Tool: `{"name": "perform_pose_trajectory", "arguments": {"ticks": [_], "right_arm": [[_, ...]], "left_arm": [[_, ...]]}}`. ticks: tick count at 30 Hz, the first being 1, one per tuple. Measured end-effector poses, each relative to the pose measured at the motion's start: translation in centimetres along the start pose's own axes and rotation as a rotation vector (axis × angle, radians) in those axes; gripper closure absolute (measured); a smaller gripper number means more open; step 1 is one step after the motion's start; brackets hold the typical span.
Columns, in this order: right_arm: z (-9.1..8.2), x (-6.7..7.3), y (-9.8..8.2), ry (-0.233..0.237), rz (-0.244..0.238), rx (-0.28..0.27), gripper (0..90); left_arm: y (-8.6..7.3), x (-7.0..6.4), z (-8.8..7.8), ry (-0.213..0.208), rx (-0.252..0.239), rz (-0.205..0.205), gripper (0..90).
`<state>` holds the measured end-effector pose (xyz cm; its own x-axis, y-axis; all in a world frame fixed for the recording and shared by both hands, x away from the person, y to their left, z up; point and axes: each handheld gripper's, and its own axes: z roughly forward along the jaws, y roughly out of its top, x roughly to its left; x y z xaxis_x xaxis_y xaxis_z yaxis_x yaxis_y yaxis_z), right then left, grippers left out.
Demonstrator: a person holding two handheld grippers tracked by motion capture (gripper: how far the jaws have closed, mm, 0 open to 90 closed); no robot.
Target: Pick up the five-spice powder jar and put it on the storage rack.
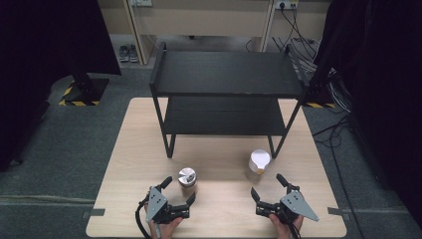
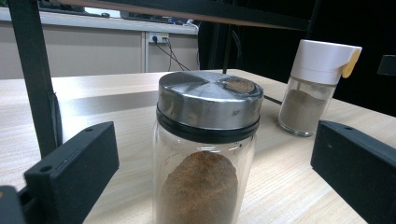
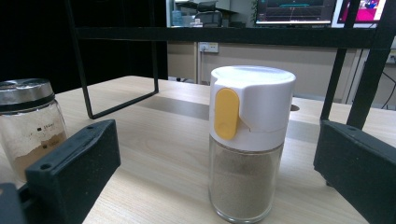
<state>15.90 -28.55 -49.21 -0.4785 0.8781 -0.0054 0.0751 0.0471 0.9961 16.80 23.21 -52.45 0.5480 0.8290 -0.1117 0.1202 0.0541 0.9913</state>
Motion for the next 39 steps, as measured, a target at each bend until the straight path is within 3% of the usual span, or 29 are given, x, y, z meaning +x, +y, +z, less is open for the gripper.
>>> {"name": "perform_pose_trajectory", "arguments": {"ticks": [39], "right_arm": [[0.09,-0.26,-0.01,0.011,0.004,0.005,0.7]], "left_arm": [[0.95,0.09,0.92,-0.008,0.041,-0.004,0.2]]}}
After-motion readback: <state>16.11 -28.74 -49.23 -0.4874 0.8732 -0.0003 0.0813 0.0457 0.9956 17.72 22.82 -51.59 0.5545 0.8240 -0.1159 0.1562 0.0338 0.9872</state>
